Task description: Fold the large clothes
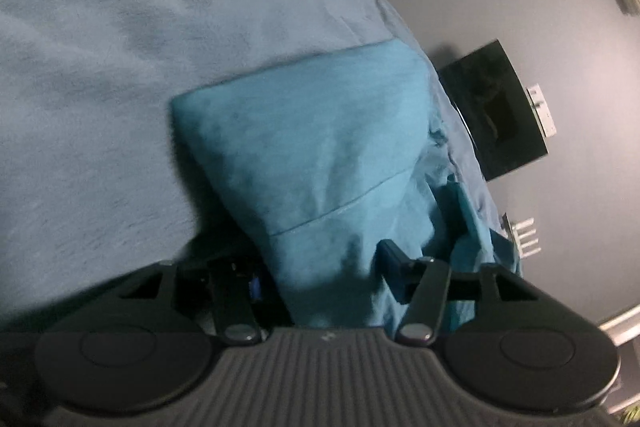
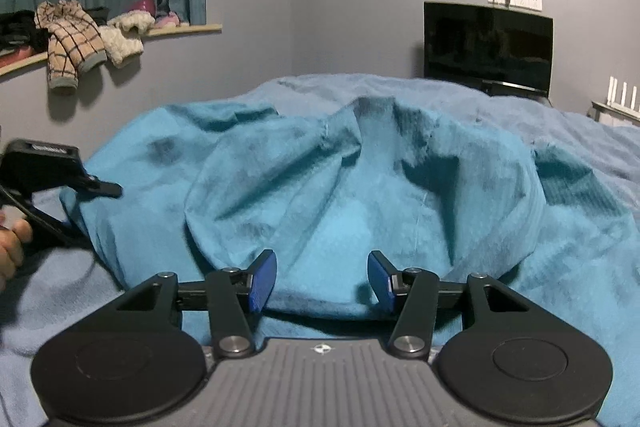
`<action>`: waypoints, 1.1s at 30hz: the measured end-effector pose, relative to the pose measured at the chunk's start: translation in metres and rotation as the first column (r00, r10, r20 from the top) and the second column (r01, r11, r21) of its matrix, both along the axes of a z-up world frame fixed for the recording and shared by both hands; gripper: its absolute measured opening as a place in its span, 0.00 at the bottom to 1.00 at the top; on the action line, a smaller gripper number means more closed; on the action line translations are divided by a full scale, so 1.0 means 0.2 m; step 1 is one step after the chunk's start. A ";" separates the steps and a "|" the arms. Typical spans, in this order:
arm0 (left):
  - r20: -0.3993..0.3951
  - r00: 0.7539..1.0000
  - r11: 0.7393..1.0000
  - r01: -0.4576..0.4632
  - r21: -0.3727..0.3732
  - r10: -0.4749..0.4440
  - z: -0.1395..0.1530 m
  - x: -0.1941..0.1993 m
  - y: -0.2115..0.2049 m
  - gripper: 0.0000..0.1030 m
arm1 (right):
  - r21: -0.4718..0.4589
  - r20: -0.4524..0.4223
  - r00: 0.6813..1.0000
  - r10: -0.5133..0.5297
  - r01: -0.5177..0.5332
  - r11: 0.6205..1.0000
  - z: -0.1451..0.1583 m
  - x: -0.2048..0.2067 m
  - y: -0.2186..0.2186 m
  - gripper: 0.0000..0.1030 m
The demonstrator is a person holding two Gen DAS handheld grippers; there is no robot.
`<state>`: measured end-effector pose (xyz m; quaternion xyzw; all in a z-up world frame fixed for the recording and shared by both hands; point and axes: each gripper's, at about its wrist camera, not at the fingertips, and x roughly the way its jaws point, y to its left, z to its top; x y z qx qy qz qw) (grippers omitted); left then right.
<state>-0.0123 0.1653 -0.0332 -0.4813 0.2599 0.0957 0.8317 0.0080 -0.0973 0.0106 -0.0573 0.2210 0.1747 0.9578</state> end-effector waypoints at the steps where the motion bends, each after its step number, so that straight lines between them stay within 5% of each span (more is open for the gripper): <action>1: 0.006 1.000 1.000 0.013 0.027 -0.014 0.01 0.01 -0.01 0.53 | -0.005 0.014 1.000 0.007 -0.007 1.000 0.01 -0.01 0.01 0.53; 5: 0.031 0.998 0.996 0.045 0.083 -0.047 0.02 0.09 -0.04 0.35 | -0.010 0.022 0.999 0.034 -0.034 0.999 0.01 -0.05 0.05 0.61; 10: 0.094 0.990 0.967 0.078 0.244 -0.103 0.17 0.11 -0.14 0.19 | -0.039 -0.122 0.992 0.035 -0.040 0.998 -0.12 0.01 0.05 0.64; 14: 0.218 0.949 0.895 0.115 0.430 -0.226 0.32 0.08 -0.30 0.15 | -0.095 -0.147 0.988 0.052 -0.067 0.993 -0.18 0.00 0.09 0.72; 17: 0.259 0.898 0.797 0.147 0.585 -0.356 0.44 0.05 -0.50 0.15 | -0.150 -0.134 0.990 0.052 -0.072 0.986 -0.20 -0.04 0.12 0.72; 24: 0.247 0.816 0.638 0.183 0.748 -0.523 0.58 0.06 -0.78 0.15 | -0.134 -0.146 0.988 0.051 -0.071 0.988 -0.19 -0.05 0.13 0.72; 29: 0.224 0.797 0.597 0.202 0.777 -0.561 0.61 0.06 -0.83 0.15 | -0.077 -0.171 0.984 0.056 -0.070 0.995 -0.14 -0.06 0.10 0.72; 33: 0.212 0.780 0.569 0.214 0.794 -0.589 0.64 0.10 -0.82 0.15 | 0.097 -0.221 0.973 0.063 -0.042 0.994 -0.04 -0.08 -0.03 0.72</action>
